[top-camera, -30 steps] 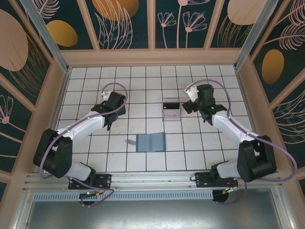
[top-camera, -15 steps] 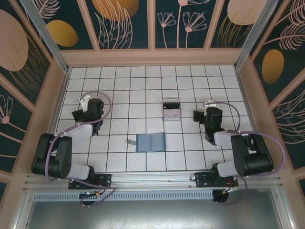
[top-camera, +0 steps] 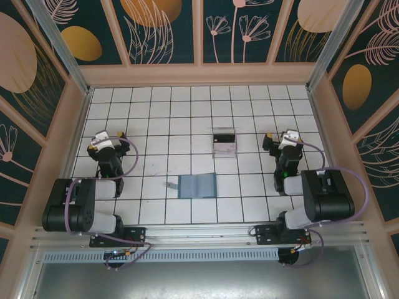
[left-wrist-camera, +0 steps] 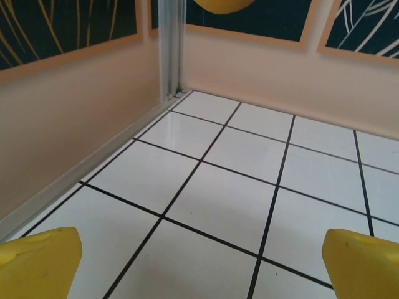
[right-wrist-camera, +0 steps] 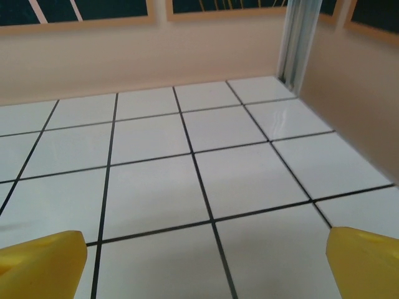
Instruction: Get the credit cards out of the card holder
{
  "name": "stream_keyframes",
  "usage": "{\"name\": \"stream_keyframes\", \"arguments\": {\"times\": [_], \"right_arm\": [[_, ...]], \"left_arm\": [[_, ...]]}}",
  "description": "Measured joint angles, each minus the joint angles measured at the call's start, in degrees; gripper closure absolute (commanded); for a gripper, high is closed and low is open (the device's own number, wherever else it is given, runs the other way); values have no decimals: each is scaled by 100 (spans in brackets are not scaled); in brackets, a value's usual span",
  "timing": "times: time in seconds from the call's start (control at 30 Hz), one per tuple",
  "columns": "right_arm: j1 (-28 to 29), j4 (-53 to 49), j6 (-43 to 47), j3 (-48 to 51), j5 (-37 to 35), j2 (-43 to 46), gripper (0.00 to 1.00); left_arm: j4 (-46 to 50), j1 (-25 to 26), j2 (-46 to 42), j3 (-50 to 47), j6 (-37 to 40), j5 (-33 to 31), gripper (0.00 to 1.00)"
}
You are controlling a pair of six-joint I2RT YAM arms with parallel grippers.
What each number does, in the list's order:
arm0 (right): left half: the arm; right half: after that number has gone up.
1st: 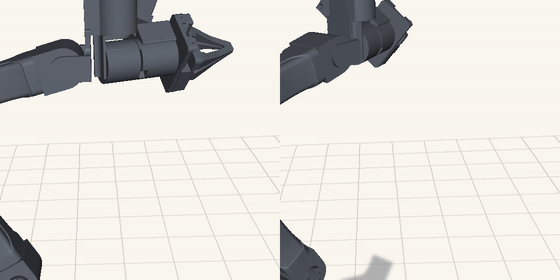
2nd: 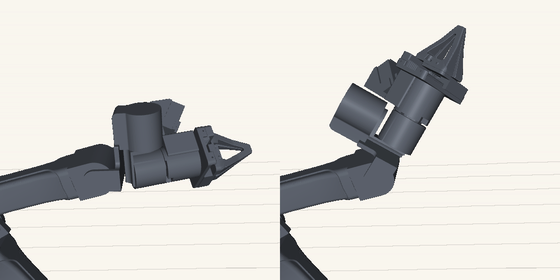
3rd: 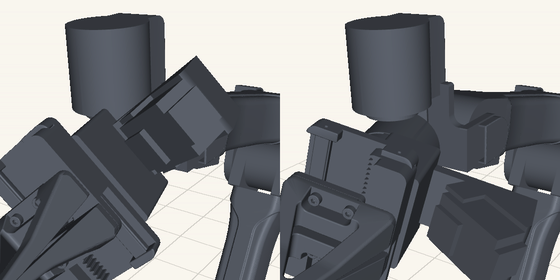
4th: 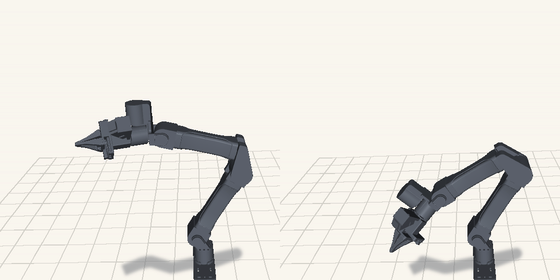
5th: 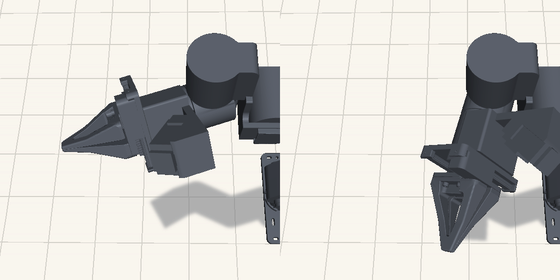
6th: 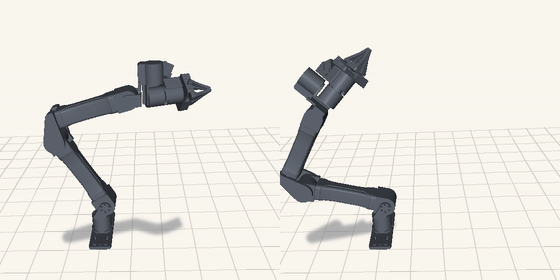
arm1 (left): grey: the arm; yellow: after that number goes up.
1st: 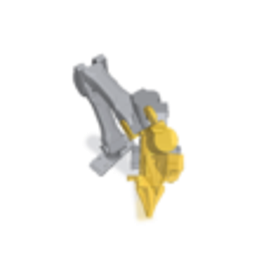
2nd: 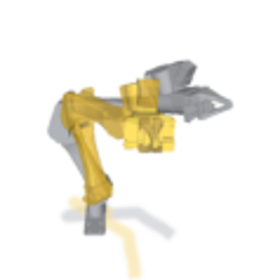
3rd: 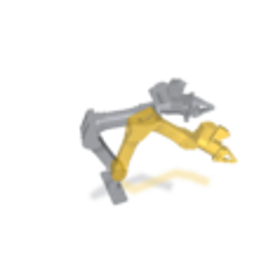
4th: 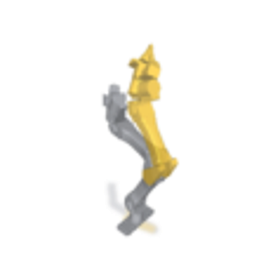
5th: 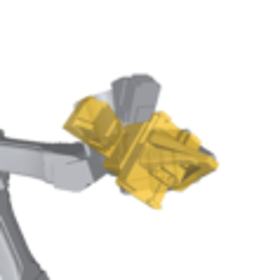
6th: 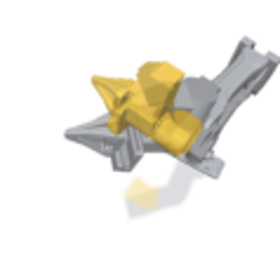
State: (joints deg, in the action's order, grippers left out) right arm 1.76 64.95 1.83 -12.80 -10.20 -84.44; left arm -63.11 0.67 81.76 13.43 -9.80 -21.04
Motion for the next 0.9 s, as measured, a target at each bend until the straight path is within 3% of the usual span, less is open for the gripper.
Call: {"name": "stream_keyframes", "arguments": {"times": [0.27, 0.9], "right_arm": [[-264, 341, -227, 2, 525, -339, 1], [-264, 433, -243, 2, 581, -339, 1]], "left_arm": [[-675, -20, 520, -37, 319, 848, 1], [-739, -20, 520, -37, 470, 1228, 1]]}}
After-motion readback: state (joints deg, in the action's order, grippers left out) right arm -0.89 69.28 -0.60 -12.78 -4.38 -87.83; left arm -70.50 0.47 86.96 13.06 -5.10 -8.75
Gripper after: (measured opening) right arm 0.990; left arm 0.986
